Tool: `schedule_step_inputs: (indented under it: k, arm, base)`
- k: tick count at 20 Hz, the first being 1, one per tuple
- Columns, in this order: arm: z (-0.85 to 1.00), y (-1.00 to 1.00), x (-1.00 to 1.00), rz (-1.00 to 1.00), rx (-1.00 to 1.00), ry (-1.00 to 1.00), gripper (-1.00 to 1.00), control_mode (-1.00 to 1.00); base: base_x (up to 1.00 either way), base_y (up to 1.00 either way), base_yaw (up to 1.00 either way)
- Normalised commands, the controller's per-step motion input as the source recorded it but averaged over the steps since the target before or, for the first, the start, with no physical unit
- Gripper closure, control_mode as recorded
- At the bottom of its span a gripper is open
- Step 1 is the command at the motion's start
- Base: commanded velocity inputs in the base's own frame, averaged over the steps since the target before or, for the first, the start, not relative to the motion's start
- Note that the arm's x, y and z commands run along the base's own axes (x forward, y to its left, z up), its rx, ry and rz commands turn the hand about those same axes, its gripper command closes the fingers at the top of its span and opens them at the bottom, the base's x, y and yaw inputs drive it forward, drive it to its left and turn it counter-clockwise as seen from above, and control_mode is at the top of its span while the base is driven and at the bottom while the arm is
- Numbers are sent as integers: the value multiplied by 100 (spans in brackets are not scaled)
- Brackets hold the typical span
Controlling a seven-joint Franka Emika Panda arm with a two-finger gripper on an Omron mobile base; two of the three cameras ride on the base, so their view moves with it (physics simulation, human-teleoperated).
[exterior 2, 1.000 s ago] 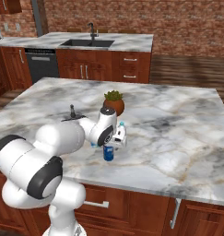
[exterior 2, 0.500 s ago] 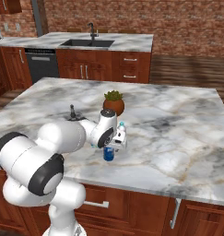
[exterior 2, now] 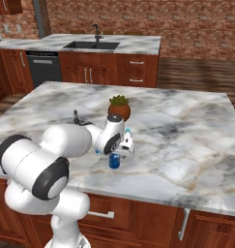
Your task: Move the drinks to the dining counter.
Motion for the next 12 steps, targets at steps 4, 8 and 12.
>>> schedule_step_inputs:
  k: [4,8,12]
  arm:
    - [-23,0,0,0,0,3,100,-100]
    - [-26,0,-3,0,0,6,100,-100]
    - [-18,0,-3,0,0,5,100,-100]
  base:
    - [0,0,0]
    - [0,0,0]
    - [0,0,0]
